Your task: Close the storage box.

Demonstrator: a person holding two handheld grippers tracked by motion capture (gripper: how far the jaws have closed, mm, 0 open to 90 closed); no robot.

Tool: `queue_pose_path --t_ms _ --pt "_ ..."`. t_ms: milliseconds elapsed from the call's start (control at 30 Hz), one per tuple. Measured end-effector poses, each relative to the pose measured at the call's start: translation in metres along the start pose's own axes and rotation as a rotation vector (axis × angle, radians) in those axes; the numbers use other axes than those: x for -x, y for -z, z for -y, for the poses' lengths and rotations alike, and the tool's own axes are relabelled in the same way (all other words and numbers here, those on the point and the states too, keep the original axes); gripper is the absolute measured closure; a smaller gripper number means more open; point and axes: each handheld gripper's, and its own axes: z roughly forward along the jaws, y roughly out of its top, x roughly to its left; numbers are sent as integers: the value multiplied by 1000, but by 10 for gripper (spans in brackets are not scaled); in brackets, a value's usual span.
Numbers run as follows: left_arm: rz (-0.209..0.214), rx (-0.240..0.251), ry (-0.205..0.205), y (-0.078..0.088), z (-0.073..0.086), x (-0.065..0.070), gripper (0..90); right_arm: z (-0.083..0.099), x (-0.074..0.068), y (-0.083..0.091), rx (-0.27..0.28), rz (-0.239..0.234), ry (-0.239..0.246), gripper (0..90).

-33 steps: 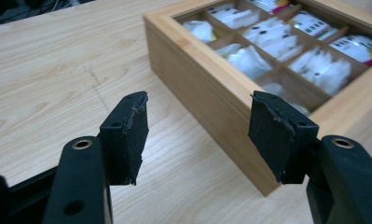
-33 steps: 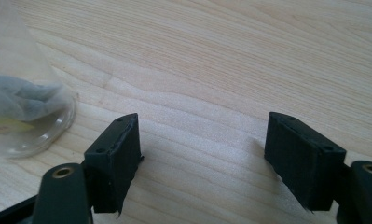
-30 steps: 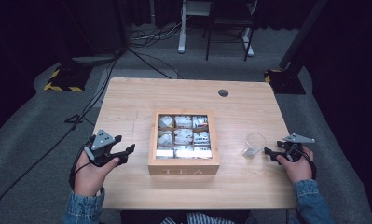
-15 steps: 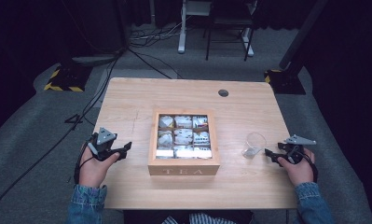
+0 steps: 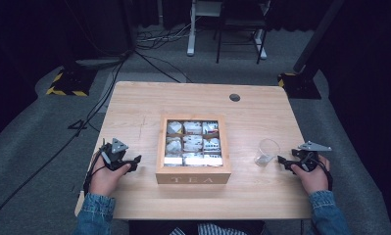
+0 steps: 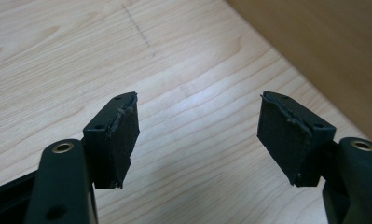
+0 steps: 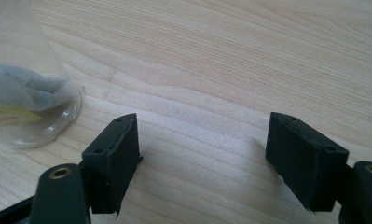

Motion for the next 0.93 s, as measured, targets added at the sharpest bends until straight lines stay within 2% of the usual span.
queue_pose_path --t_ms 67,233,300,400,533,633,933 --pt "29 7 25 -3 3 -1 297 0 0 0 0 0 0 261" --pt "20 -18 35 -10 8 -3 290 0 0 -1 0 1 0 256" --pt "29 -37 49 -14 10 -4 284 0 0 -1 0 1 0 256" --pt "25 -56 43 -18 10 -4 273 0 0 -1 0 0 0 256" --pt "12 -30 43 -22 11 -5 206 0 0 -1 1 0 0 256" --pt "14 -33 63 -23 11 -7 160 0 0 -1 0 1 0 256" --pt "22 -38 57 -24 11 -8 142 0 -1 -1 4 -5 9 255"
